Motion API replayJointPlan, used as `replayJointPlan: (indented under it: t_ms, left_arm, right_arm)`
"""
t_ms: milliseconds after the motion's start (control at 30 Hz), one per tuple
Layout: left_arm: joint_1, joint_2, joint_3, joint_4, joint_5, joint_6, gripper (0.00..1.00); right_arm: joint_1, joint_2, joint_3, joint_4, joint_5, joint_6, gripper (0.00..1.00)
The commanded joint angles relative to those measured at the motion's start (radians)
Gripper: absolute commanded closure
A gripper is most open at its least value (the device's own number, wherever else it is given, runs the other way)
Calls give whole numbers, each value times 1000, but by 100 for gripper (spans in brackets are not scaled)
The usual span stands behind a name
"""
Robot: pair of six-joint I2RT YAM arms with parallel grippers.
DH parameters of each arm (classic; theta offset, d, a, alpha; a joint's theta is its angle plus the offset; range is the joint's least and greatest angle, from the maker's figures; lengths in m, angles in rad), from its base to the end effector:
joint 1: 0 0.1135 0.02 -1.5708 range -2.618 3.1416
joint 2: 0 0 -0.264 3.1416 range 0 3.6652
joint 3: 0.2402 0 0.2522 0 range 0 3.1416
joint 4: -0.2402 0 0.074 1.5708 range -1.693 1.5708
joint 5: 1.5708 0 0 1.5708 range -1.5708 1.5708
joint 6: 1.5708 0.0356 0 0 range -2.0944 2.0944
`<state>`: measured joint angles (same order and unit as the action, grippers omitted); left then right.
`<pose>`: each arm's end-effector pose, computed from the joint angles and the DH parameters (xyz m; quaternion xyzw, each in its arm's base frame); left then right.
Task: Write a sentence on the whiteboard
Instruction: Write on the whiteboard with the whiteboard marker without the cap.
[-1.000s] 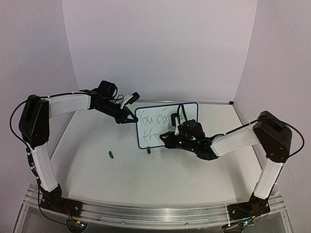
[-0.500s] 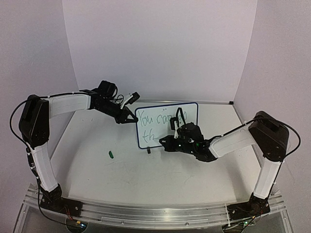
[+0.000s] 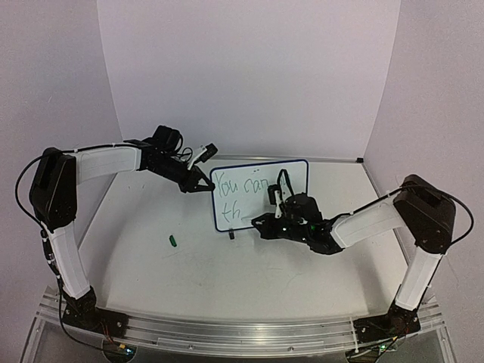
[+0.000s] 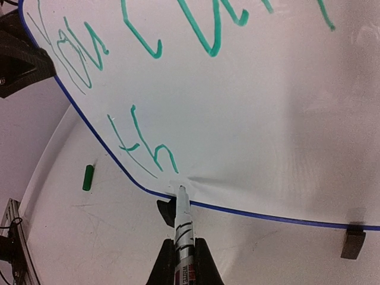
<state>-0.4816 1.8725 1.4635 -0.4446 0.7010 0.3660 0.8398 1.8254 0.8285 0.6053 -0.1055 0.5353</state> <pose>0.3559 -0.2119 0.2469 0.4715 0.7521 -0.3400 0.3105 0.2449 0.2787 0.1541 -0.1549 0.8160 0.3863 0.4013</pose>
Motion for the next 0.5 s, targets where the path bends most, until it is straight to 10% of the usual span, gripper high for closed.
replayJointPlan:
  t_ms: [0, 467]
  left_arm:
    - [11, -9, -10, -3, -130, 44, 100]
    - [11, -10, -9, -4, -130, 44, 100]
  right_arm:
    - [-5, -81, -22, 34, 11, -31, 100]
    - [-25, -49, 25, 30, 48, -28, 100]
